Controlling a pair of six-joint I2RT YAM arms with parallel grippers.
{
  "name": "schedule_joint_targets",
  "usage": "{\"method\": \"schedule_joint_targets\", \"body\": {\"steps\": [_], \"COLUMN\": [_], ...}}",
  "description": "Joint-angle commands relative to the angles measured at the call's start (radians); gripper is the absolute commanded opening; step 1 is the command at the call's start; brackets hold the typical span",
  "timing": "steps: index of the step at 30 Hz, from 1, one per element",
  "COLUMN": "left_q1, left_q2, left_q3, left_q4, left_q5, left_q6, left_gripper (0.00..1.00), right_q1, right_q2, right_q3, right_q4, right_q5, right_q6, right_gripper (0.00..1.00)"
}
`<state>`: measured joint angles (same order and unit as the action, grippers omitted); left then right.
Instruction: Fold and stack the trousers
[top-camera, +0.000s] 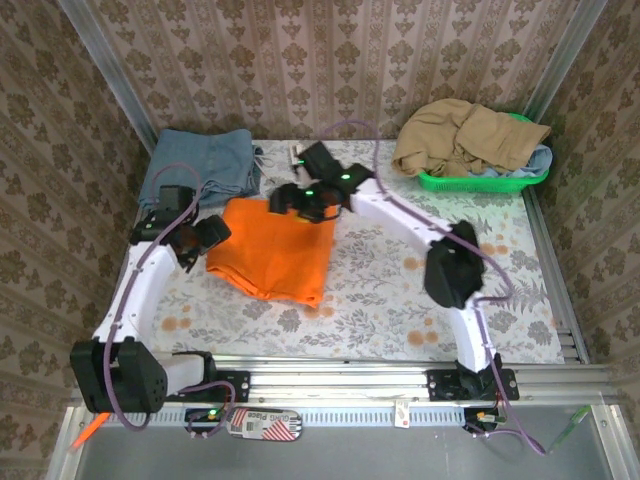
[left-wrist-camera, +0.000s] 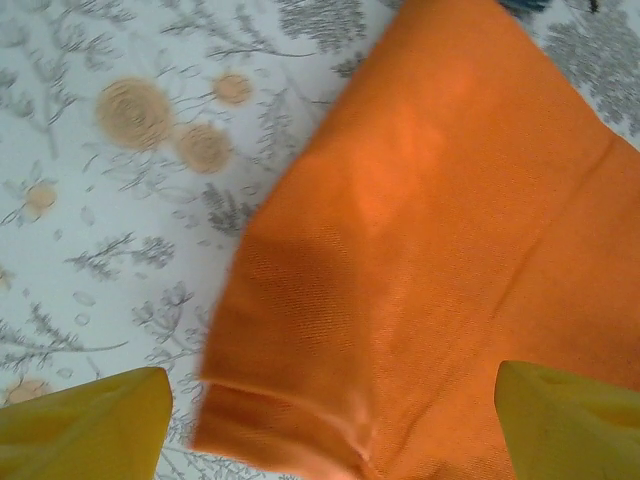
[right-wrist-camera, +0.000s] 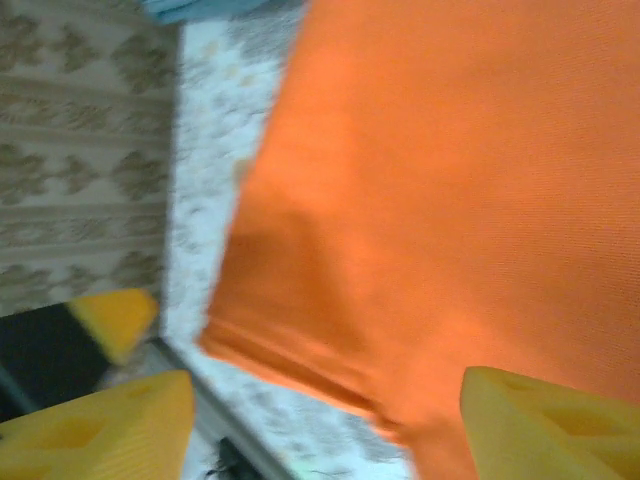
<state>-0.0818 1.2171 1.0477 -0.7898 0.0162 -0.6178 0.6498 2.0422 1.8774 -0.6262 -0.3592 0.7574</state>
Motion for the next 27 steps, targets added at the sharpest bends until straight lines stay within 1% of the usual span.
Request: {"method": "schedule_joint_targets", "body": {"steps": [1, 3, 4, 5, 7, 9, 11, 14, 17, 18, 20, 22, 25, 27], "left_q1": [-0.026, -0.057, -0.07, -0.08, -0.099, -0.108, -0.107, -0.077, -0.013, 0.007, 0.044, 0.073, 0.075, 0.055], "left_q2": [0.026, 0.048, 0.059, 0.074, 0.105, 0.136, 0.173, 0.26, 0.331, 0.347, 0.368, 0.382, 0.392, 0.376], "left_q3": [0.042, 0.055, 0.051, 0.043, 0.026, -0.003, -0.062, -0.147, -0.229, -0.248, -0.271, -0.274, -0.262, -0.256], "left_q4": [-0.027, -0.018, 0.0, 0.034, 0.08, 0.132, 0.223, 0.324, 0.432, 0.462, 0.497, 0.516, 0.518, 0.509], "left_q5": [-0.037, -0.044, -0.037, -0.011, 0.032, 0.05, 0.063, 0.05, 0.064, 0.069, 0.066, 0.104, 0.104, 0.121], "left_q6": [0.066, 0.075, 0.078, 0.077, 0.053, 0.043, 0.038, 0.028, 0.02, 0.025, 0.021, 0.016, 0.023, 0.026], "left_gripper": [0.83, 0.83, 0.83, 0.82, 0.81, 0.81, 0.81, 0.8, 0.78, 0.78, 0.78, 0.78, 0.77, 0.76], "right_q1": [-0.065, -0.07, -0.07, -0.07, -0.062, -0.059, -0.061, -0.073, -0.101, -0.11, -0.117, -0.118, -0.125, -0.13], "right_q2": [-0.147, -0.165, -0.161, -0.147, -0.099, -0.04, 0.02, 0.111, 0.162, 0.178, 0.207, 0.209, 0.163, 0.076], "right_q3": [-0.234, -0.295, -0.312, -0.319, -0.3, -0.278, -0.269, -0.264, -0.291, -0.297, -0.278, -0.271, -0.274, -0.307], "right_q4": [0.03, 0.047, 0.076, 0.113, 0.131, 0.131, 0.15, 0.182, 0.217, 0.229, 0.214, 0.207, 0.193, 0.201], "right_q5": [0.156, 0.134, 0.093, 0.046, 0.015, -0.004, -0.029, -0.062, -0.076, -0.096, -0.139, -0.157, -0.195, -0.201], "right_q6": [-0.091, -0.107, -0.107, -0.102, -0.09, -0.088, -0.083, -0.066, -0.046, -0.047, -0.063, -0.084, -0.106, -0.113], "right_gripper": [0.71, 0.66, 0.6, 0.49, 0.31, 0.18, 0.06, 0.01, 0.01, 0.03, 0.11, 0.16, 0.21, 0.26]}}
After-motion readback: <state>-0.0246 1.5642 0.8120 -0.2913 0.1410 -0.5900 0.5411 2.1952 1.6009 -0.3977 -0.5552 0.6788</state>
